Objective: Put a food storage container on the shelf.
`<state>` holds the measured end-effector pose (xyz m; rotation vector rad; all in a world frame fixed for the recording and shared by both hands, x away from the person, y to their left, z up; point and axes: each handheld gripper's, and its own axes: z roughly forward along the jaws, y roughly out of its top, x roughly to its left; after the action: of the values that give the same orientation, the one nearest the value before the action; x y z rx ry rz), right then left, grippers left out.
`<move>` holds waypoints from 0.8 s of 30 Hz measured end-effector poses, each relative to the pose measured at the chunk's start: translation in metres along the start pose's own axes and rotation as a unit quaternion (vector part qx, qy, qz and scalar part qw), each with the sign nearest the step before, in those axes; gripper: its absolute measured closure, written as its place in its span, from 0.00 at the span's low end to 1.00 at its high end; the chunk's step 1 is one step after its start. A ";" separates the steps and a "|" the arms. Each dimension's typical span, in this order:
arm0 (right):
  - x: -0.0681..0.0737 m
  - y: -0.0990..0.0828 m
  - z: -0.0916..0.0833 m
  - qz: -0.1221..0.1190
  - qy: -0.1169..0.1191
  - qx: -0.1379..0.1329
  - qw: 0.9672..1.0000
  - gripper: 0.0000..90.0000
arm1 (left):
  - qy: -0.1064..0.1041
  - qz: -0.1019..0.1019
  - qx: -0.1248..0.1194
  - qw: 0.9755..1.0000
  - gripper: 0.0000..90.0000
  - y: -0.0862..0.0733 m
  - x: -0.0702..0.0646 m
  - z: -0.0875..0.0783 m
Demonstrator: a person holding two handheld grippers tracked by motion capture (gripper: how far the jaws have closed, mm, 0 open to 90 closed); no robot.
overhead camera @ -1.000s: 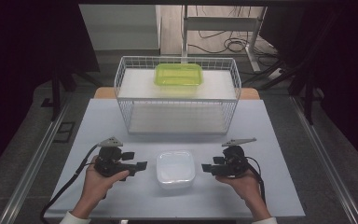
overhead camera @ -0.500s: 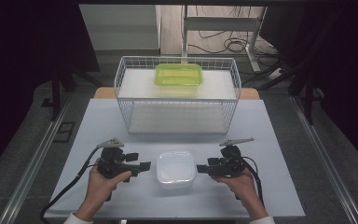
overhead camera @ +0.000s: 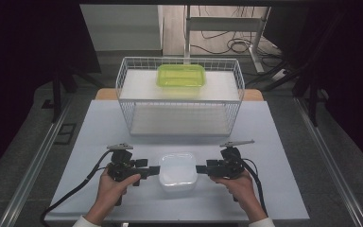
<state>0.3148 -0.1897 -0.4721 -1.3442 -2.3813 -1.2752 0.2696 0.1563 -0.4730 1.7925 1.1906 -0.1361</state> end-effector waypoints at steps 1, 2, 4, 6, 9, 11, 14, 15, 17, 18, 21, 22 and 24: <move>0.000 0.000 0.000 0.003 0.002 -0.001 1.000 0.38 | -0.001 -0.005 0.001 1.000 0.28 0.000 0.001 0.001; -0.001 0.000 0.000 0.004 0.004 -0.002 1.000 0.39 | -0.002 -0.009 0.003 1.000 0.29 0.000 0.001 0.003; -0.002 0.000 0.002 0.009 0.006 -0.002 1.000 0.41 | -0.006 -0.017 0.008 1.000 0.29 0.000 0.003 0.006; -0.003 0.000 0.003 0.012 0.011 0.003 1.000 0.42 | -0.009 -0.026 0.014 1.000 0.29 -0.001 0.003 0.009; -0.004 -0.002 0.006 0.017 0.016 0.006 1.000 0.44 | -0.011 -0.038 0.018 0.999 0.30 -0.002 0.005 0.012; -0.004 -0.002 0.007 0.019 0.019 0.007 1.000 0.45 | -0.016 -0.044 0.019 0.999 0.31 -0.002 0.006 0.013; -0.004 -0.001 0.009 0.022 0.025 0.008 0.999 0.48 | -0.032 -0.069 0.016 0.997 0.34 -0.004 0.011 0.014; -0.004 -0.001 0.009 0.023 0.028 0.009 0.999 0.48 | -0.029 -0.069 0.018 0.997 0.35 -0.004 0.012 0.015; -0.004 -0.002 0.011 0.025 0.030 0.011 0.999 0.49 | -0.030 -0.077 0.019 0.996 0.35 -0.005 0.016 0.016; -0.004 -0.002 0.011 0.026 0.031 0.012 0.999 0.50 | -0.032 -0.080 0.021 0.996 0.36 -0.005 0.017 0.017; -0.004 -0.003 0.014 0.028 0.034 0.016 0.999 0.52 | -0.033 -0.086 0.026 0.995 0.38 -0.007 0.020 0.020; -0.005 -0.003 0.015 0.029 0.035 0.017 0.999 0.53 | -0.036 -0.089 0.027 0.995 0.39 -0.007 0.020 0.021; -0.005 -0.003 0.017 0.032 0.037 0.020 0.999 0.54 | -0.040 -0.092 0.029 0.995 0.41 -0.008 0.022 0.023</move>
<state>0.3201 -0.1813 -0.4870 -1.3261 -2.2847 -1.2309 0.2832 0.1543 -0.5024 1.7083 1.3047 -0.3500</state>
